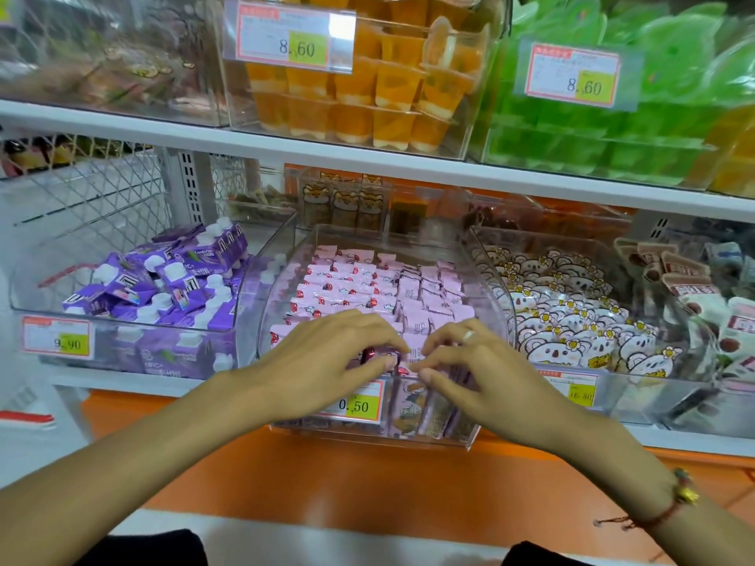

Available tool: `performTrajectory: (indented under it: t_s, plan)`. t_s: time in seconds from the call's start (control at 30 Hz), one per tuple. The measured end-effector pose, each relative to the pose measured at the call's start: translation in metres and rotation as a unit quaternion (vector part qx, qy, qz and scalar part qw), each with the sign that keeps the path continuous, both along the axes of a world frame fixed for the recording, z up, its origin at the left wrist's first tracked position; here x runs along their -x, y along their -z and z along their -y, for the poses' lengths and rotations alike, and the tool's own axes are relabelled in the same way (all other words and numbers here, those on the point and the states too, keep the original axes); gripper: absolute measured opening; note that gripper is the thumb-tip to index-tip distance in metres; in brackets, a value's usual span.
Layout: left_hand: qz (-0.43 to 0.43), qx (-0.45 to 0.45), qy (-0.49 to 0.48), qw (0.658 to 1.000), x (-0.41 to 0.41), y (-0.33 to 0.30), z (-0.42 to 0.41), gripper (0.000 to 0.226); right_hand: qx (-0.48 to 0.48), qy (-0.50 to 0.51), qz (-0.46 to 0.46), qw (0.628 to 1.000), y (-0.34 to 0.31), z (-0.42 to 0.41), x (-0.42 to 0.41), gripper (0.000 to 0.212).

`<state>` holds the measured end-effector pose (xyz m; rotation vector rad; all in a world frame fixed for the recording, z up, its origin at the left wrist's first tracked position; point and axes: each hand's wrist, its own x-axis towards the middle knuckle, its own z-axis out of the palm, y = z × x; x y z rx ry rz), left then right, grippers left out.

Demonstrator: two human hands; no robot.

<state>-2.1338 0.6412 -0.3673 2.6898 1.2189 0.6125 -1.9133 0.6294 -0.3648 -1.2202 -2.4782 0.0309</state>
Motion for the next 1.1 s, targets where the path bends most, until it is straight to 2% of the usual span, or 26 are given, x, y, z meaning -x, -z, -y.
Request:
performTrajectory:
  t_s: [0.07,0.17,0.23,0.3,0.33,0.5,0.63,0.7,0.77,0.87,0.93,1.03,1.1]
  plan:
    - [-0.011,0.012,0.013,1.0,-0.001,0.002,0.001,0.031,0.014,0.02,-0.035,0.999,-0.005,-0.001,0.001,0.02]
    - [-0.017,0.018,0.017,1.0,-0.002,0.003,0.0,0.032,-0.029,0.093,-0.089,0.991,-0.017,-0.01,0.004,0.012]
    - [-0.015,0.018,0.018,1.0,-0.002,0.002,-0.001,0.029,-0.019,0.124,-0.022,0.992,-0.023,-0.02,0.009,0.016]
    - [-0.01,0.02,0.014,1.0,-0.003,0.002,-0.002,0.027,0.04,0.134,0.053,0.989,-0.025,-0.03,0.015,0.027]
    - [-0.006,0.021,0.012,1.0,-0.003,0.003,-0.002,0.026,0.071,0.133,0.06,0.987,-0.025,-0.033,0.019,0.028]
    - [0.034,0.035,-0.006,0.999,-0.005,0.005,-0.001,0.02,0.093,0.097,-0.05,0.99,-0.025,-0.035,0.021,0.009]
    - [0.057,0.05,-0.025,0.997,-0.007,0.003,-0.003,0.018,0.05,0.094,-0.107,0.989,-0.023,-0.034,0.022,0.009]
    - [0.058,0.054,-0.024,0.997,-0.006,0.001,-0.002,0.021,0.027,0.107,-0.178,0.978,-0.026,-0.032,0.024,0.009]
    - [0.095,0.049,-0.031,0.994,-0.006,-0.001,-0.001,0.02,0.007,0.122,-0.316,0.941,-0.036,-0.028,0.023,0.007]
    - [0.222,0.021,-0.082,0.971,-0.005,-0.005,0.0,0.011,-0.003,0.141,-0.496,0.857,-0.047,-0.02,0.019,0.012]
    - [0.283,0.003,-0.079,0.956,-0.005,-0.008,-0.001,0.031,0.066,0.15,-0.567,0.807,-0.046,-0.014,0.02,0.013]
    - [0.249,-0.02,-0.015,0.968,-0.007,-0.01,0.001,0.064,0.196,0.147,-0.614,0.75,-0.038,-0.009,0.026,0.012]
    - [0.205,-0.052,0.001,0.977,-0.01,-0.009,0.003,0.066,0.237,0.138,-0.64,0.718,-0.035,-0.009,0.028,0.014]
